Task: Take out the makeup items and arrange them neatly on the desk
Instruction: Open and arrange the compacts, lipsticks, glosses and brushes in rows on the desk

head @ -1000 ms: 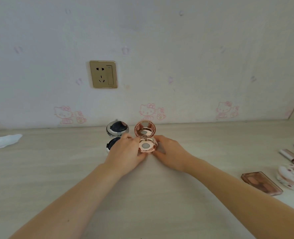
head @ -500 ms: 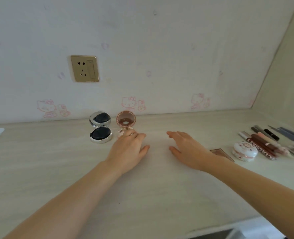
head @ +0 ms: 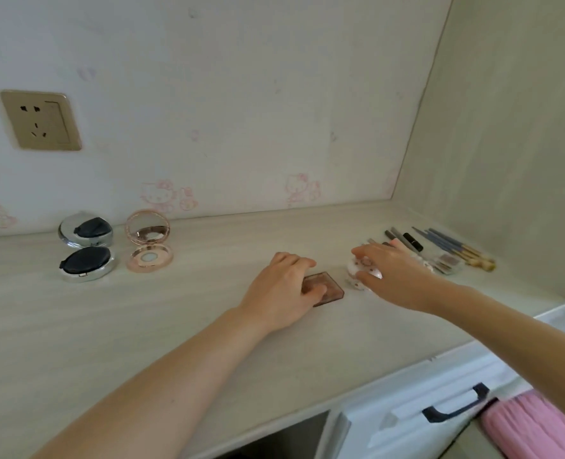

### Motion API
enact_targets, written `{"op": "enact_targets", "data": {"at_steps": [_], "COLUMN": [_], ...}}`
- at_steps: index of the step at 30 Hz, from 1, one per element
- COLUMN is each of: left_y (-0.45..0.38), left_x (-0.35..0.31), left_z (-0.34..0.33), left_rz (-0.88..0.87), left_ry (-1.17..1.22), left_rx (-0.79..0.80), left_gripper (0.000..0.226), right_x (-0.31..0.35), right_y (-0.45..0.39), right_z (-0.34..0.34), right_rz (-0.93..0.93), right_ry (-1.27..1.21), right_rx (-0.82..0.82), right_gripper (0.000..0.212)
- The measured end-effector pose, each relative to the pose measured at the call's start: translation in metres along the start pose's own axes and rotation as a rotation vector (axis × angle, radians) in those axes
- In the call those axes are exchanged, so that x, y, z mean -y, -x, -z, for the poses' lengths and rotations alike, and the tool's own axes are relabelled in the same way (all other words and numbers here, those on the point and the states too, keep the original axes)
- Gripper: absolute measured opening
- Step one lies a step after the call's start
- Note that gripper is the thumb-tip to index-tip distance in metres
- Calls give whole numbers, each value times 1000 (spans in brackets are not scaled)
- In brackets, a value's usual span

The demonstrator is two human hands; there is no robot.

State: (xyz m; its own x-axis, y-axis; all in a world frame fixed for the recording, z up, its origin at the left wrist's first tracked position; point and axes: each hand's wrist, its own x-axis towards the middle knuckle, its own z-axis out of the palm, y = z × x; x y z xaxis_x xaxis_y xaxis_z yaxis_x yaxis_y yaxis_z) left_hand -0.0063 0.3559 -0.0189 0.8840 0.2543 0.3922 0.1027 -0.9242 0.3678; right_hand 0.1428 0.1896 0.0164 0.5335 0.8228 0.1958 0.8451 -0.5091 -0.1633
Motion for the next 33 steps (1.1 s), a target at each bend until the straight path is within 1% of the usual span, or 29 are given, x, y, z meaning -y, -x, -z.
{"op": "enact_targets", "data": {"at_steps": [4,7,11,12,20,25,30,33], "left_y": [-20,-36,-51,-54,-58,-56,-45,-34], "left_x": [-19,-29,-38,-39,-40,-36,-24,-13], "left_z": [-17,-27,-36,-37,-33,-18,1,13], "left_rz": [39,70,99,106,120,128,134,135], "left_ry": [77,108,179,197,283,357,385,393], "left_rx": [56,111,163,165,145,84,16,-28], "left_gripper": [61,66,46,45,53,53,54,52], "right_x": [-20,-27,-34,-35,-33,-18,7,26], "right_y": [2,0,-4,-5,-5,-8,-11,-13], "right_z": [2,0,-3,-3,-2,7,17,20], "right_rz": [20,18,-4,-4,-29,-41,-25,-1], "right_ry": [48,43,37,30,-32,-118,-200,-200], "right_rx": [16,29,46,48,34,21,26,2], "right_gripper": [52,55,50,50,46,52,50,49]}}
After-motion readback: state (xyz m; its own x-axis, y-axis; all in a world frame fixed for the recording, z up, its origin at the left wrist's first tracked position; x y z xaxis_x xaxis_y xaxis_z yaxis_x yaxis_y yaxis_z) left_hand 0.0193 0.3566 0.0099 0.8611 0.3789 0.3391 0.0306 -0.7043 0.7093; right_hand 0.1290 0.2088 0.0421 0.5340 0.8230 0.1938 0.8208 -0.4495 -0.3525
